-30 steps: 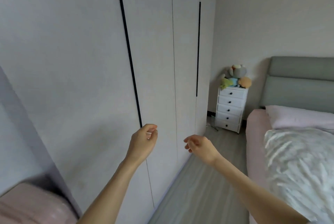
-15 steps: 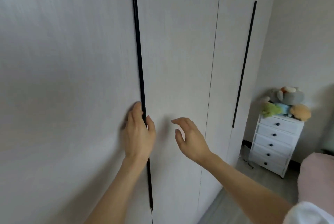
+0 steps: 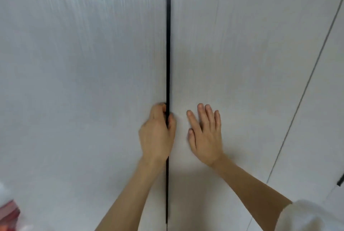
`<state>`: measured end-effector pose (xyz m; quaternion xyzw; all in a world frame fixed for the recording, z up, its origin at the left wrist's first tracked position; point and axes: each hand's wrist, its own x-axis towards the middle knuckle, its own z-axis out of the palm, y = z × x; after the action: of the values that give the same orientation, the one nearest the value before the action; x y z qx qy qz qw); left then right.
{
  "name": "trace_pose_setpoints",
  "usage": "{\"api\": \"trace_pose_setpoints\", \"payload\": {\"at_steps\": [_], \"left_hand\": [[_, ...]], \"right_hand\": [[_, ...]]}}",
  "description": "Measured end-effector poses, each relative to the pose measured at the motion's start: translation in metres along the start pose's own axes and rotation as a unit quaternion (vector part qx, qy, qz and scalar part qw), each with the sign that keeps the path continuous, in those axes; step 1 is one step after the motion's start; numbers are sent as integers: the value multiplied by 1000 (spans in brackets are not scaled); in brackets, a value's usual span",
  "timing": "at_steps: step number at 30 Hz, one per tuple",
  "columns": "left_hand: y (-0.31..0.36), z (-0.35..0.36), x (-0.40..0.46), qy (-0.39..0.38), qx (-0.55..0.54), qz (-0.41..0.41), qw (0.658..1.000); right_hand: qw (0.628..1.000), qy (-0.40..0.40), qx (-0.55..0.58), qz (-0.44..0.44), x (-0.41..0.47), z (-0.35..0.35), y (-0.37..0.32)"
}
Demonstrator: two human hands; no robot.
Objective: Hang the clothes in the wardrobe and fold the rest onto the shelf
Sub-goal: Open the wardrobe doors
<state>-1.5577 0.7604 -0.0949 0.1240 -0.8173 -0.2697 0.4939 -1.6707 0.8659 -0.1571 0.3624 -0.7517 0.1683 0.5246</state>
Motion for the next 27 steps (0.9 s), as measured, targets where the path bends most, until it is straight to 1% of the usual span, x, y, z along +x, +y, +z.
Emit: {"api": "trace_pose_setpoints", "payload": {"at_steps": [2,4,6,8,11,13,17,21,24,27], "left_hand": [[7,0,-3,21,18,-14,1000],[13,-3,-7,22,48,-28,998],[23,-9,-15,18,77,-44,996],[38,-20,-30,32,101,-60,993],[54,-44,-63,58,116,-74,989],[66,-67,-87,66,128,-72,987],[80,-116,-119,67,127,-78,987],[87,-173,-151,69,133,-92,984],[89,-222,-175,89,119,-109,983],[83,-278,-199,127,104,-123,979]], "right_hand": [[999,-33,19,-3,-2,-6,0],[995,-82,58,-8,-1,-18,1],[987,-126,96,-18,-1,-35,5],[977,-156,146,-14,-1,-54,10],[947,-180,263,38,-9,-74,7],[920,-200,336,40,-19,-88,0],[884,-199,422,-29,-36,-120,-30],[833,-176,514,-101,-41,-159,-84],[796,-167,560,-158,-46,-187,-133],[762,-168,589,-211,-52,-208,-189]]}}
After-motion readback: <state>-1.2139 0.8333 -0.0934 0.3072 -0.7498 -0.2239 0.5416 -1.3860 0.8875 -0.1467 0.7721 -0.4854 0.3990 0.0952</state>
